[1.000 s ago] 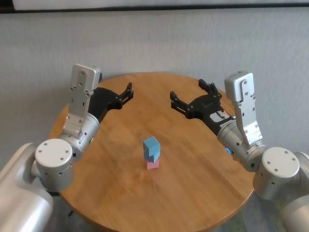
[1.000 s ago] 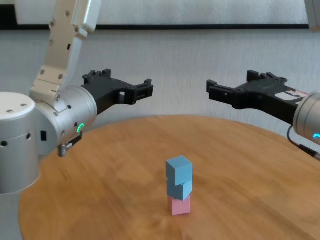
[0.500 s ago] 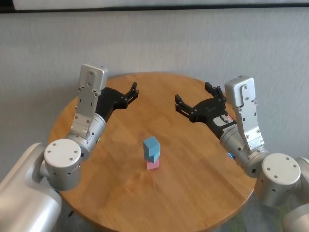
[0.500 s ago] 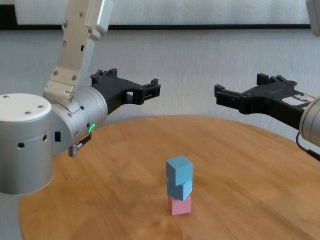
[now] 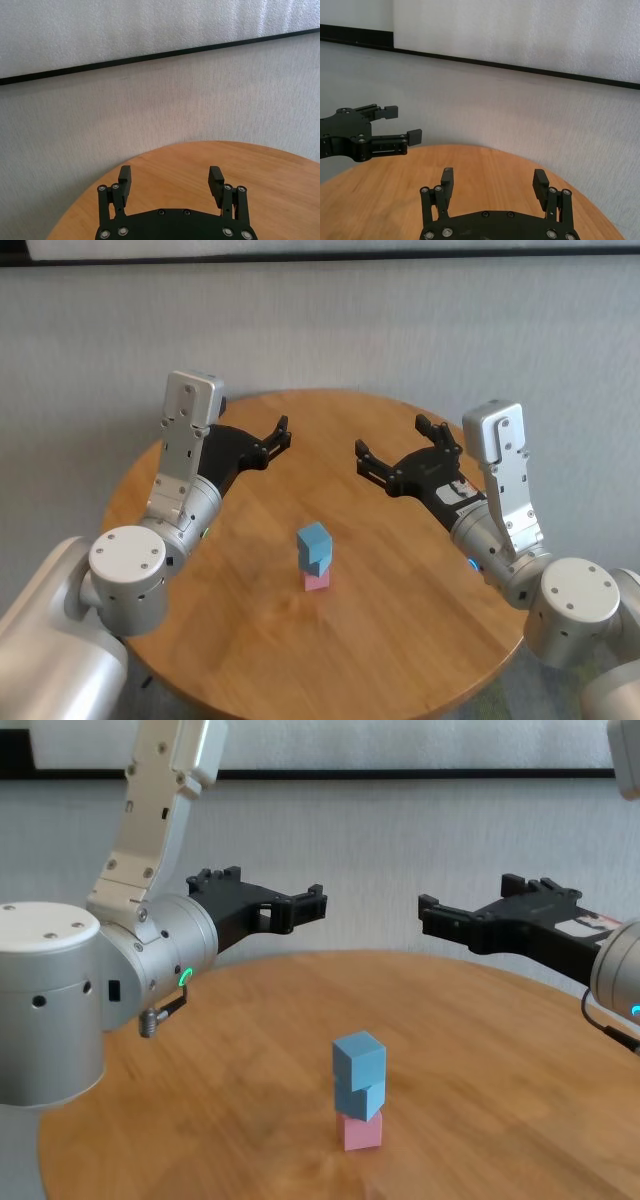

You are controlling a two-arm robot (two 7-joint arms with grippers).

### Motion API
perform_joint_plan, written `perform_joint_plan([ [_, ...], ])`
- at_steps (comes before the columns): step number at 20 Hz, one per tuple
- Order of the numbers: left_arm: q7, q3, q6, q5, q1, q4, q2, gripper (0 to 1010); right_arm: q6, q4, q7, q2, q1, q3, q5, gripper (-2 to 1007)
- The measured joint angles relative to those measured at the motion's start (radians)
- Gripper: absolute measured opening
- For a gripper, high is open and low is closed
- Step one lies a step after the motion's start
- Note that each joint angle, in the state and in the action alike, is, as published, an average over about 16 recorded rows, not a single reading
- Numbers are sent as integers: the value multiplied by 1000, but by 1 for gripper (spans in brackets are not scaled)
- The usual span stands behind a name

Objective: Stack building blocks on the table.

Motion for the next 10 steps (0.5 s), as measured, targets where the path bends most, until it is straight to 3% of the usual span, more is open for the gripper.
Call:
perform_joint_plan([
  [10,-12,-7,14,-12,4,-7,-2,1000,0,6,9,-1,3,1,5,1001],
])
